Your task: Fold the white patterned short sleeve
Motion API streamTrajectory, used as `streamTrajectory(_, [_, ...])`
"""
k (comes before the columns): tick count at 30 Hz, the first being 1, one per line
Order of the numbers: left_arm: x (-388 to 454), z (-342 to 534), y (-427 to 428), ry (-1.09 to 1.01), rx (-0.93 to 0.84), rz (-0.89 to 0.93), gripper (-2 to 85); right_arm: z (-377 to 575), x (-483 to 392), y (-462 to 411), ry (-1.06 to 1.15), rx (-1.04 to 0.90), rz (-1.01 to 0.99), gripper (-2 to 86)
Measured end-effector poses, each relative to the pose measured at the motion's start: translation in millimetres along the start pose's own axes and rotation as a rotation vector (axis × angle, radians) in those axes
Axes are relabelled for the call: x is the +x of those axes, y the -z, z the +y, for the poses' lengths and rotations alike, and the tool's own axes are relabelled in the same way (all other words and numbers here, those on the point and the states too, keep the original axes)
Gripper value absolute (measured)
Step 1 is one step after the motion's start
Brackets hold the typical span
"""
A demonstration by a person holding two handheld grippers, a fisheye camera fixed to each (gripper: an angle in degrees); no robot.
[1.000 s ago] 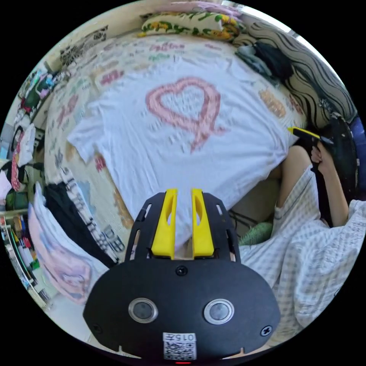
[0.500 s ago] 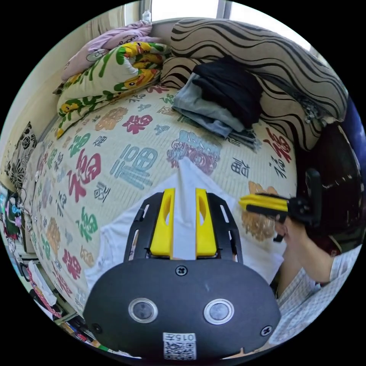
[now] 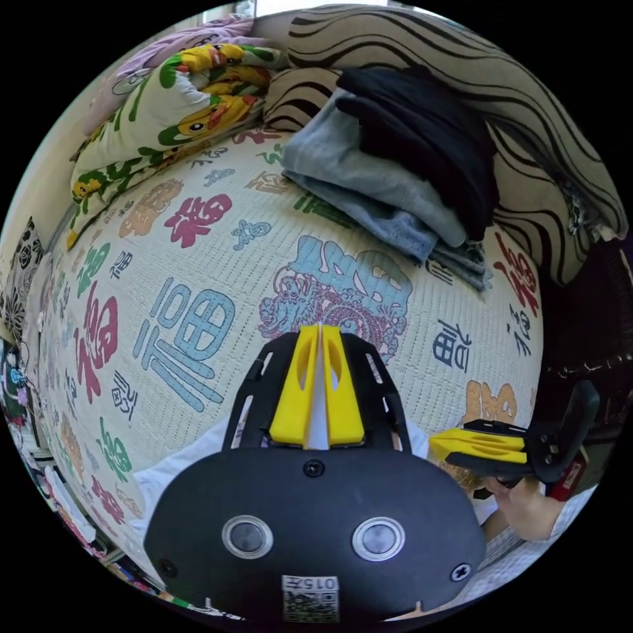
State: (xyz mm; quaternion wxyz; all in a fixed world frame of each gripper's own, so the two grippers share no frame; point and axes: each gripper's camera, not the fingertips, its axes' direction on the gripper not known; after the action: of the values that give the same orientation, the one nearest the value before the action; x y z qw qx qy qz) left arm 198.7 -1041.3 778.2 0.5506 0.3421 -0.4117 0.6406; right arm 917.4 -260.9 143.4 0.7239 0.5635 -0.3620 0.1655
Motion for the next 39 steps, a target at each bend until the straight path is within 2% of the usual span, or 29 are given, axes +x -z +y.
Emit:
streamTrajectory(6, [-32.5, 10.7, 11.0, 0.055, 0.097, 0.155, -0.1, -12.8, -2.6, -15.2, -0.014, -0.055, -0.002, 10.0])
streamTrajectory(8, [-37.0, 10.6, 10.5, 0.058, 0.100, 0.165, -0.1, -14.5, -2.5, -22.6, -0.018, -0.072, -0.012, 10.3])
streamTrajectory(10, [-39.9, 10.1, 9.1, 0.045, 0.093, 0.163, -0.2, -13.5, -3.0, -26.6, -0.017, -0.081, -0.021, 9.8])
streamTrajectory(13, [-47.9, 11.5, 10.3, 0.045, 0.104, 0.188, -0.1, -7.3, -3.0, -29.3, -0.013, -0.060, 0.029, 3.9])
streamTrajectory(16, [-64.9, 20.2, 26.2, 0.065, 0.155, 0.222, -0.1, 0.6, -4.4, -26.2, -0.004, -0.024, -0.017, 1.8])
streamTrajectory(20, [-113.7, 70.0, 82.7, 0.111, 0.317, 0.249, 0.0, 11.7, -41.4, -13.5, 0.200, 0.041, -0.063, 1.0])
streamTrajectory(24, [-171.2, 168.7, 125.7, 0.238, 0.415, 0.219, 0.0, 28.5, -102.2, -32.4, 0.487, -0.061, -0.081, 1.0])
streamTrajectory(27, [-202.7, 239.8, 123.8, 0.365, 0.384, 0.206, 0.4, 50.9, -134.7, -66.4, 0.638, -0.170, -0.046, 1.6])
streamTrajectory(32, [-227.2, 311.6, 104.4, 0.548, 0.295, 0.238, 6.4, 83.0, -148.8, -121.1, 0.680, -0.383, 0.043, 4.5])
streamTrajectory(37, [-224.7, 323.9, 123.7, 0.555, 0.370, 0.230, 8.5, 87.3, -146.2, -124.2, 0.649, -0.298, 0.040, 5.1])
streamTrajectory(39, [-215.6, 310.2, 123.8, 0.517, 0.315, 0.183, 8.9, 83.0, -145.1, -135.7, 0.614, -0.277, 0.028, 4.1])
